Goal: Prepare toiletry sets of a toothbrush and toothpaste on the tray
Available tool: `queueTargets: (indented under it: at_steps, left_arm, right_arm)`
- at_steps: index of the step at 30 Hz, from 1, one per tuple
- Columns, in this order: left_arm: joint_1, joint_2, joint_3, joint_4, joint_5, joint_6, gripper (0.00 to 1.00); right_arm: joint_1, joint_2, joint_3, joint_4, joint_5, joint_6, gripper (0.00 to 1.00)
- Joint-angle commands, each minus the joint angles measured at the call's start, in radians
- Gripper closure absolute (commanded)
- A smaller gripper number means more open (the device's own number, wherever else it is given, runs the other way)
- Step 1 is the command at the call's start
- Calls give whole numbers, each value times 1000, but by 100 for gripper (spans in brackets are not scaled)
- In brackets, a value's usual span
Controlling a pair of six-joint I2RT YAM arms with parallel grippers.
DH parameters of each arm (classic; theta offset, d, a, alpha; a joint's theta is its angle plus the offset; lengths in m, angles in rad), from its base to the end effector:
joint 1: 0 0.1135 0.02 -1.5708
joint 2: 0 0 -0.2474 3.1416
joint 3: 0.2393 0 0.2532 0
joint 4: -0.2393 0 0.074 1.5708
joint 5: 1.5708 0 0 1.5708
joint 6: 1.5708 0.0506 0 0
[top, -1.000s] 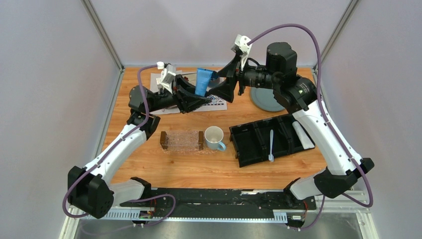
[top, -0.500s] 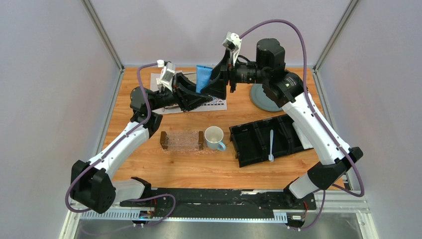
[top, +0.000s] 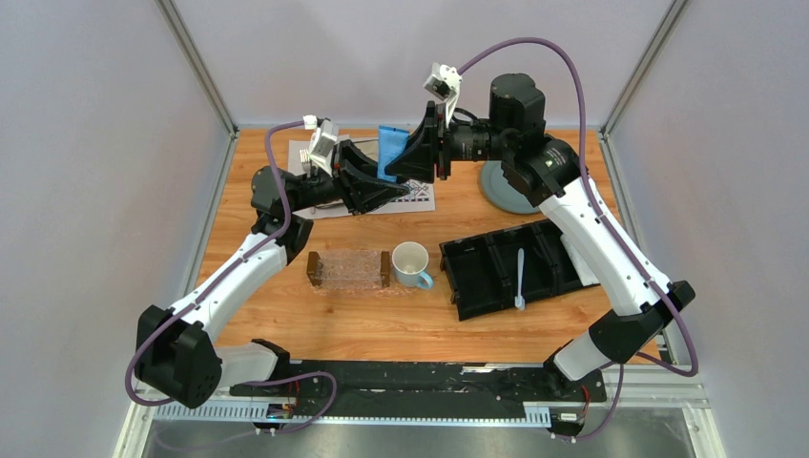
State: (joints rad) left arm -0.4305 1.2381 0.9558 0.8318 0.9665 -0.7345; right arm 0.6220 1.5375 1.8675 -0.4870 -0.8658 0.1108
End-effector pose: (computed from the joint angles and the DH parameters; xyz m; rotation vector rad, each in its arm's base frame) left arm 0.2369 -0.1546 0.3901 0.8035 1.1727 -1.4735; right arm 0.2462 0.2239 0.4806 -1.0901 1.4902 1.2665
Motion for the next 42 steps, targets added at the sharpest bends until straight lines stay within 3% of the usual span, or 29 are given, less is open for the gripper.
queueTargets:
  at_steps: [1, 3, 6, 7, 11, 12, 15, 24, 28, 35, 42]
  left_arm:
    - [-5, -11, 6, 46, 17, 32, 100]
    - [-5, -11, 8, 15, 15, 59, 100]
    - [-4, -8, 15, -31, 29, 89, 89]
    - [-5, -9, 23, -45, 34, 96, 77]
    - [-4, -41, 38, -208, 48, 223, 57]
    - [-4, -51, 40, -238, 49, 250, 44]
    - [7, -92, 49, -388, 34, 354, 29]
    - [98, -181, 122, -637, 75, 489, 24]
    - [101, -184, 242, -946, 55, 668, 24]
    - [101, -140, 340, -1020, 57, 719, 24]
    - [101, -89, 351, -941, 86, 649, 23]
  right_arm:
    - [16, 13, 45, 38, -16, 0, 79]
    - [21, 13, 51, 28, -12, -19, 87]
    - [25, 12, 64, -1, 5, -40, 92]
    - [25, 9, 67, -13, 17, -54, 93]
    - [25, 0, 78, -50, 56, -94, 95]
    - [25, -2, 78, -64, 65, -103, 95]
    - [24, -10, 75, -93, 96, -144, 96]
    - [24, -48, 7, -186, 155, -279, 96]
    - [25, -71, -39, -205, 153, -313, 96]
    - [50, -94, -105, -213, 137, -345, 96]
    - [73, -97, -126, -196, 145, -352, 96]
